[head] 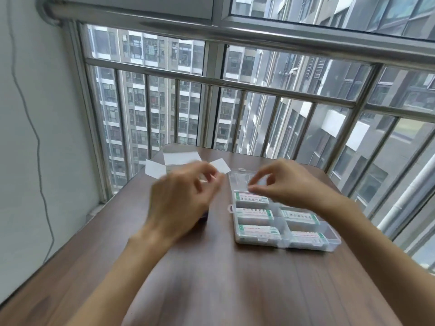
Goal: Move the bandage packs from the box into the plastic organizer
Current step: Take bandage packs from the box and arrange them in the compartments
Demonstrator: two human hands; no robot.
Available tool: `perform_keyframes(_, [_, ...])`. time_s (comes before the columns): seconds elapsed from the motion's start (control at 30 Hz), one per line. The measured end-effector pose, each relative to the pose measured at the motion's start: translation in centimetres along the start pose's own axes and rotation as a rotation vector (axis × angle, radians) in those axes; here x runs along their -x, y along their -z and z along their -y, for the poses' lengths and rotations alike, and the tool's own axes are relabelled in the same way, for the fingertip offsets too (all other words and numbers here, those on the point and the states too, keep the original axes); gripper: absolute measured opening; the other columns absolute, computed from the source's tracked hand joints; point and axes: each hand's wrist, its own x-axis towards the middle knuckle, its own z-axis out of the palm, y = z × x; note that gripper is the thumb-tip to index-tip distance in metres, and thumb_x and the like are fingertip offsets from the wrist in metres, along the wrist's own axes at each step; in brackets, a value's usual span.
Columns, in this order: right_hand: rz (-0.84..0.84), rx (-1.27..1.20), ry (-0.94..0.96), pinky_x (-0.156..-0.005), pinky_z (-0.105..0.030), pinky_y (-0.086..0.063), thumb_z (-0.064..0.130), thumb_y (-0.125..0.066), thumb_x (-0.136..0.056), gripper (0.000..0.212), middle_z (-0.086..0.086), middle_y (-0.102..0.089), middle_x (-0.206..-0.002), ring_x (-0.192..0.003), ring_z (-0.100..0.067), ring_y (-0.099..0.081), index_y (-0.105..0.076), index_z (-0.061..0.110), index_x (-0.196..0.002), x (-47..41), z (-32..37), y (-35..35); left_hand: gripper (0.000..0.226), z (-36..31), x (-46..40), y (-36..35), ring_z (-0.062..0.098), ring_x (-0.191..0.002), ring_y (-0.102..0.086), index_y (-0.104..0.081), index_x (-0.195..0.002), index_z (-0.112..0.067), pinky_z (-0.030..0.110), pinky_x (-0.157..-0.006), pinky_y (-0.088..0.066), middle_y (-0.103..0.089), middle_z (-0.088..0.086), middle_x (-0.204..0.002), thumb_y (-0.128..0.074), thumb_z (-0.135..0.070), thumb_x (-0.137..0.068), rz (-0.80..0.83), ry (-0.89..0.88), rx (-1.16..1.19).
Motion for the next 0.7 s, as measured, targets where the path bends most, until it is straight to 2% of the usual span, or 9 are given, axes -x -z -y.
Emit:
perform_keyframes(0.07, [-0.117,0.018,0.143,-0.069,-0.026,-0.048,0.044,-0.067,-0.082,0.038,0.013,-0.060,-0.073,-0.069,0.000,-0.056,-0.062,0.031,-0.118,-0.4,1.7,-1.5,0.012,1.6,-0.5,1.1,0.001,-0.055,-0.051,-0.065,-0.090,-0.025,0.012,-0.049,-0.032,-0.057,-0.017,-0.071,-0.069,-0.035,-0.085,-0.284,0.082,-0.078])
perform_keyframes(0.17, [-0.245,0.295,0.299,-0.076,-0.029,-0.040,0.046,-0.062,-0.085,0.053,0.009,-0.056,-0.096,-0.096,-0.015,-0.054,-0.046,0.033,-0.134,-1.6,2.9,-5.0,0.052,4.3,0.2,0.8,0.012,-0.066,-0.048,-0.049,-0.119,-0.020,0.024,-0.057,-0.038,-0.044,-0.011,-0.077,-0.073,-0.042,-0.078,-0.366,0.461,0.069])
perform_keyframes(0.23, [-0.372,0.449,0.397,-0.071,-0.032,-0.039,0.039,-0.069,-0.081,0.038,0.000,-0.059,-0.089,-0.086,-0.022,-0.054,-0.062,0.027,-0.117,-2.4,3.2,-7.1,0.071,5.4,0.8,0.1,0.014,-0.073,-0.050,-0.040,-0.128,-0.019,0.030,-0.068,-0.041,-0.045,-0.007,-0.079,-0.074,-0.050,-0.074,-0.304,0.747,0.352])
perform_keyframes(0.27, [-0.465,0.449,0.426,-0.067,-0.030,-0.037,0.034,-0.074,-0.077,0.028,0.000,-0.059,-0.081,-0.078,-0.021,-0.053,-0.068,0.025,-0.103,-2.7,3.0,-7.9,0.065,5.5,0.9,-0.2,0.012,-0.071,-0.052,-0.044,-0.126,-0.018,0.027,-0.067,-0.042,-0.049,-0.002,-0.075,-0.073,-0.049,-0.076,-0.251,0.812,0.491])
perform_keyframes(0.33, [-0.580,0.394,0.478,-0.066,-0.028,-0.031,0.028,-0.076,-0.075,0.011,0.002,-0.056,-0.072,-0.072,-0.018,-0.047,-0.070,0.024,-0.084,-3.0,2.3,-8.9,0.024,4.9,1.2,-0.6,0.000,-0.054,-0.051,-0.065,-0.096,-0.017,0.015,-0.052,-0.040,-0.053,0.011,-0.063,-0.070,-0.034,-0.080,-0.166,0.751,0.648])
perform_keyframes(0.4, [-0.615,0.382,0.556,-0.066,-0.030,-0.030,0.022,-0.074,-0.077,0.006,0.002,-0.054,-0.071,-0.073,-0.018,-0.042,-0.069,0.024,-0.075,-2.8,1.4,-9.7,0.005,4.7,1.6,-0.7,-0.001,-0.052,-0.051,-0.065,-0.074,-0.022,0.013,-0.050,-0.039,-0.056,0.000,-0.056,-0.062,-0.024,-0.077,-0.156,0.608,0.633])
perform_keyframes(0.5, [-0.558,0.308,0.590,-0.067,-0.030,-0.037,0.022,-0.066,-0.081,0.009,0.005,-0.060,-0.081,-0.077,-0.021,-0.051,-0.073,0.027,-0.084,-1.7,0.5,-10.2,0.026,5.0,1.8,-1.0,0.004,-0.075,-0.062,-0.069,-0.097,-0.039,0.026,-0.064,-0.048,-0.071,-0.015,-0.081,-0.056,-0.027,-0.077,-0.089,0.535,0.606])
perform_keyframes(0.63, [-0.568,0.082,0.517,-0.064,-0.030,-0.045,0.023,-0.062,-0.084,0.013,0.007,-0.064,-0.083,-0.076,-0.018,-0.053,-0.073,0.023,-0.090,-1.2,2.1,-9.0,0.023,5.4,2.0,-1.5,0.008,-0.079,-0.066,-0.066,-0.102,-0.047,0.041,-0.070,-0.053,-0.071,-0.016,-0.081,-0.055,-0.046,-0.082,-0.061,0.556,0.564])
perform_keyframes(0.7, [-0.531,0.071,0.458,-0.064,-0.031,-0.048,0.022,-0.061,-0.082,0.019,0.009,-0.069,-0.089,-0.080,-0.018,-0.054,-0.073,0.027,-0.096,-1.6,3.4,-8.2,0.019,5.2,2.1,-1.5,0.007,-0.079,-0.067,-0.065,-0.100,-0.050,0.040,-0.069,-0.055,-0.071,-0.017,-0.081,-0.055,-0.045,-0.085,-0.064,0.542,0.560])
